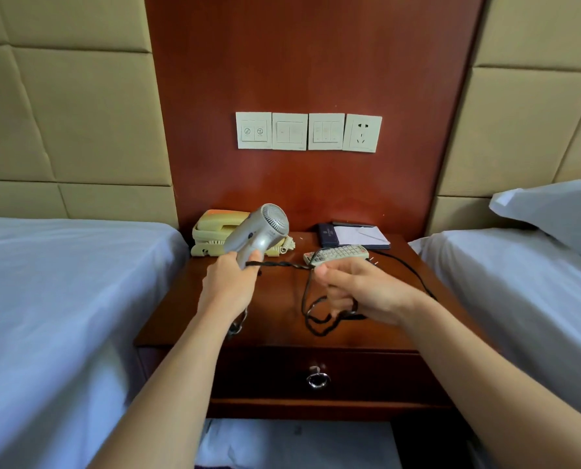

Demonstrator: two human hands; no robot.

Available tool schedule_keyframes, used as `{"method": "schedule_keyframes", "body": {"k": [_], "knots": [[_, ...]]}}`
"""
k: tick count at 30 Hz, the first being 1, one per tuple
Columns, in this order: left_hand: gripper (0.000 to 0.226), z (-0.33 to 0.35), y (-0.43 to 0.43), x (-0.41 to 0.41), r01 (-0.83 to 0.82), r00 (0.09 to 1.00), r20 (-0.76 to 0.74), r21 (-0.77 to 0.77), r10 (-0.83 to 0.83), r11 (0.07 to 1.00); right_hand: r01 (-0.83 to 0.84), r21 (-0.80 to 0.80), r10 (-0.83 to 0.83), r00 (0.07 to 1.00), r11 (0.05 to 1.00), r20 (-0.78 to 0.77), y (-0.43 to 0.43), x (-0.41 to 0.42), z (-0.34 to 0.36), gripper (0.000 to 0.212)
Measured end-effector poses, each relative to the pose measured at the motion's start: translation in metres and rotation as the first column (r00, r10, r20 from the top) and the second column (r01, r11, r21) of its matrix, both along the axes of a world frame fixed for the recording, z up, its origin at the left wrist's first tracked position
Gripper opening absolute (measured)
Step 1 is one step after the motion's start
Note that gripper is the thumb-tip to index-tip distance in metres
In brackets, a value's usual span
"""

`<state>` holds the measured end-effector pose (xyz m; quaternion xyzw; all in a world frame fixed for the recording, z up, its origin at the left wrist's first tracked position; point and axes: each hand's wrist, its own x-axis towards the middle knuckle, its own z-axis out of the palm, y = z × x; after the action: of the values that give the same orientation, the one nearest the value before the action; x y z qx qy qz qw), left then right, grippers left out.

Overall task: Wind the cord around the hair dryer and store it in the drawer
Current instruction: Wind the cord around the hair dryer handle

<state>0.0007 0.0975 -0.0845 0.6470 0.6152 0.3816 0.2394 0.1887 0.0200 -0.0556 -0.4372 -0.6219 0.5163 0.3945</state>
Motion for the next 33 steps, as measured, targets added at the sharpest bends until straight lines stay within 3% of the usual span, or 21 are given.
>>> {"method": "schedule_keyframes", "body": {"k": [4,7,9,11,13,16,19,22,25,29,33], "knots": [[0.039,0.001,-0.004,-0.009,0.127,0.991,-0.032,-0.004,-0.128,0.992,-0.022,0.036,0.025,0.996,0.999,-0.09,-0.001,0.005,0.007,0.041],[0.028,0.005,-0.007,-0.014,0.172,0.984,0.053,-0.013,-0.171,0.985,-0.09,0.035,0.094,0.986,0.995,-0.136,-0.004,0.005,0.01,0.029],[0.03,0.009,-0.01,-0.021,0.2,0.976,0.089,-0.028,-0.197,0.979,-0.07,0.059,0.072,0.996,0.996,-0.042,-0.007,0.005,0.014,0.032],[0.031,0.013,-0.015,-0.029,0.252,0.965,0.085,-0.055,-0.247,0.966,0.048,0.196,-0.08,0.984,0.979,0.162,-0.005,0.005,0.018,0.039],[0.03,0.016,-0.022,-0.034,0.338,0.94,0.089,-0.105,-0.329,0.935,0.162,0.468,-0.353,0.866,0.869,0.355,-0.001,0.006,0.021,0.048],[0.03,0.017,-0.029,-0.037,0.436,0.9,0.08,-0.195,-0.429,0.878,0.201,0.737,-0.672,0.607,0.646,0.424,0.004,0.006,0.024,0.05],[0.031,0.019,-0.033,-0.034,0.501,0.864,0.092,-0.252,-0.495,0.828,0.25,0.82,-0.796,0.495,0.515,0.349,0.008,0.012,0.023,0.051],[0.037,0.024,-0.038,-0.028,0.549,0.833,0.098,-0.254,-0.544,0.796,0.327,0.826,-0.854,0.419,0.458,0.308,0.016,0.021,0.019,0.054],[0.036,0.029,-0.044,-0.022,0.622,0.783,0.153,-0.236,-0.603,0.747,0.384,0.769,-0.813,0.507,0.511,0.287,0.027,0.031,0.016,0.054],[0.042,0.029,-0.044,-0.024,0.703,0.71,0.302,-0.244,-0.636,0.668,0.394,0.598,-0.614,0.759,0.698,0.217,0.039,0.04,0.007,0.043],[0.046,0.028,-0.041,-0.024,0.79,0.581,0.547,-0.199,-0.603,0.58,0.368,0.496,-0.536,0.806,0.787,0.252,0.053,0.048,-0.02,0.03]]}}
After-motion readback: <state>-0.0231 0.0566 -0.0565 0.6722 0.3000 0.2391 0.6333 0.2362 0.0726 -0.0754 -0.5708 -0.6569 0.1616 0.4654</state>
